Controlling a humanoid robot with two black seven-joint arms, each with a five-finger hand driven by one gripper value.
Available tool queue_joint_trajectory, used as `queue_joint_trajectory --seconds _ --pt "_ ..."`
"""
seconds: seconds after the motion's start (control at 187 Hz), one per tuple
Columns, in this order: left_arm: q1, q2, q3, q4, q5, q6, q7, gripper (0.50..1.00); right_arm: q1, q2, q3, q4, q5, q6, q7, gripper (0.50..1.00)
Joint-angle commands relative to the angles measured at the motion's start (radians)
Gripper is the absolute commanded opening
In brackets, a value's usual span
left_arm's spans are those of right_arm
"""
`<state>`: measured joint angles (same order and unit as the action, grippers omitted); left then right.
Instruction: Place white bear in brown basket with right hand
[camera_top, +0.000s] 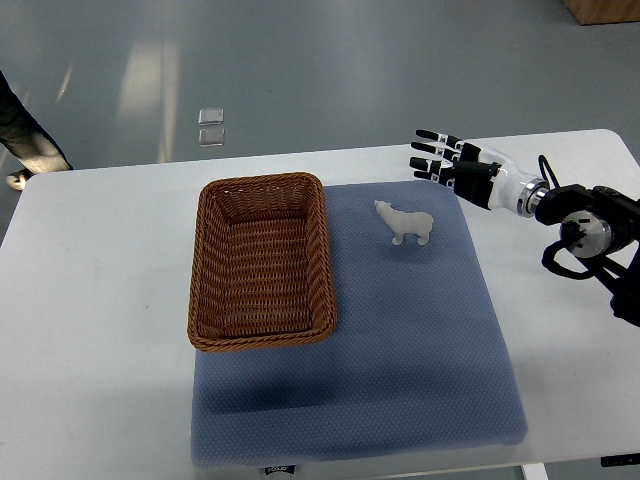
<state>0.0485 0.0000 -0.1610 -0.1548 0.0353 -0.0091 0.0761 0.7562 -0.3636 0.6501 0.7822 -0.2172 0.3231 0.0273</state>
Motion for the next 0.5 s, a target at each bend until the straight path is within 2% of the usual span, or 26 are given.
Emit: queue_joint_trajectory --seconds 0.0,0.3,0.492 --pt "0.004 0.0 0.001 0.0 0.0 0.0 -0.001 1.0 0.0 0.0 0.0 0.0 -0.001 0.001 -0.001 0.926" --pt "0.007 0.0 0.0 0.0 0.0 0.0 -0.001 1.0 0.003 -0.001 0.0 0.002 -0.068 0.007 0.003 0.921" --pt "-0.007 0.0 0.003 -0.002 0.0 0.0 -0.001 1.0 0.017 0.0 0.0 0.002 -0.223 -0.001 0.079 0.913"
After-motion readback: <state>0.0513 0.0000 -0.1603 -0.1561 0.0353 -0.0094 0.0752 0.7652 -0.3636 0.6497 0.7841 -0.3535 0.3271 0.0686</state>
